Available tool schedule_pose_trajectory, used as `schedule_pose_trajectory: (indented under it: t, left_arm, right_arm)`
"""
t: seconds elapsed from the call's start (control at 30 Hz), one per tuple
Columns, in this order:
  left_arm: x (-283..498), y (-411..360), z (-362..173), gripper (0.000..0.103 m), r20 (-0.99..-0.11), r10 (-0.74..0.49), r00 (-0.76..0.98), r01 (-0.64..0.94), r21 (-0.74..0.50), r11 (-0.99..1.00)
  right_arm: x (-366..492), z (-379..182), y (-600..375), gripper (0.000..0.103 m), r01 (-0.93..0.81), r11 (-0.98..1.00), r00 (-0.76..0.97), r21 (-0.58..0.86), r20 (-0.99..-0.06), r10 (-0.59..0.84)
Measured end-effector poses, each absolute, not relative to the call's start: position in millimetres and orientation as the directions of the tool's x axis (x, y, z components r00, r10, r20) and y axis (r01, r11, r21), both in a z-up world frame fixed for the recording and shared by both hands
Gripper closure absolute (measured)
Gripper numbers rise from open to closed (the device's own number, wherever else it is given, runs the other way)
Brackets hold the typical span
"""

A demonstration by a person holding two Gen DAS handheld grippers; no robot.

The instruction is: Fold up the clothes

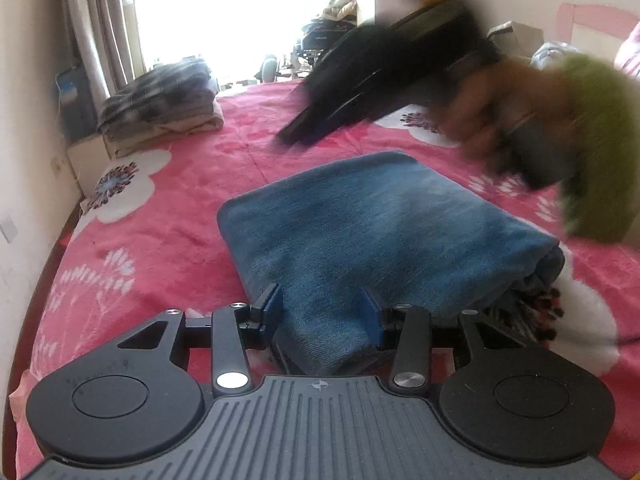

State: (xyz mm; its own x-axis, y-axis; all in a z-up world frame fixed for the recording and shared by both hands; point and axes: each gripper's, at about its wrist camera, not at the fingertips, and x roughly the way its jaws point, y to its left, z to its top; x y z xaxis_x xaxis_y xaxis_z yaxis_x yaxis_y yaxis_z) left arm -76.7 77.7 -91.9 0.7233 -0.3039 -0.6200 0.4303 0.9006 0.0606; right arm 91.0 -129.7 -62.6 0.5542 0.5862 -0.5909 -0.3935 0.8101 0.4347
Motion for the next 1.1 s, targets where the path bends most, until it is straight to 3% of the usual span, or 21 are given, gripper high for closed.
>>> schedule_pose_trajectory:
  t: [0.13,0.33,0.47,0.63,0.77,0.87,0.97,1.1]
  left_arm:
    - [-75,78,-91,0.060,-0.623,-0.306,0.719,0.435,0.060,0.899]
    - [-76,68,-84,0.059,-0.639,-0.242,0.730,0.415,0.132,0.900]
    - [-86,64,-58,0.059,-0.599,-0.175,0.781,0.376,0.228,0.898]
    - [-91,28,-42,0.059,-0.614,-0.314,0.724,0.529,0.202,0.825]
    - [-103,-37,-63,0.059,-0.657,-0.404,0.637,0.719,0.317,0.619]
    - [-109,-67,-85,0.059,-0.661,-0.395,0.638,0.753,0.430,0.497]
    - [-101,-76,-95,0.061,-0.659,-0.376,0.652,0.743,0.454,0.493]
    - [-91,-72,-91,0.084,-0.660,-0.392,0.641,0.736,0.384,0.557]
  right_arm:
    - [40,-41,-217,0.085,-0.251,0.844,0.632,0.474,-0.579,0.514]
    - [-26,-87,-266,0.085,-0.052,0.864,0.570,0.501,-0.695,0.437]
    - [-74,-104,-286,0.085,0.060,0.838,0.563,0.543,-0.712,0.421]
    - [-118,-111,-271,0.085,-0.035,0.864,0.547,0.502,-0.714,0.437]
    - [-123,-112,-252,0.086,-0.133,0.881,0.565,0.454,-0.695,0.444]
    - [-125,-108,-243,0.089,-0.171,0.893,0.583,0.415,-0.689,0.432]
    - [-125,-109,-238,0.090,-0.193,0.897,0.593,0.397,-0.681,0.429]
    - [-128,-106,-235,0.090,-0.231,0.893,0.612,0.387,-0.656,0.442]
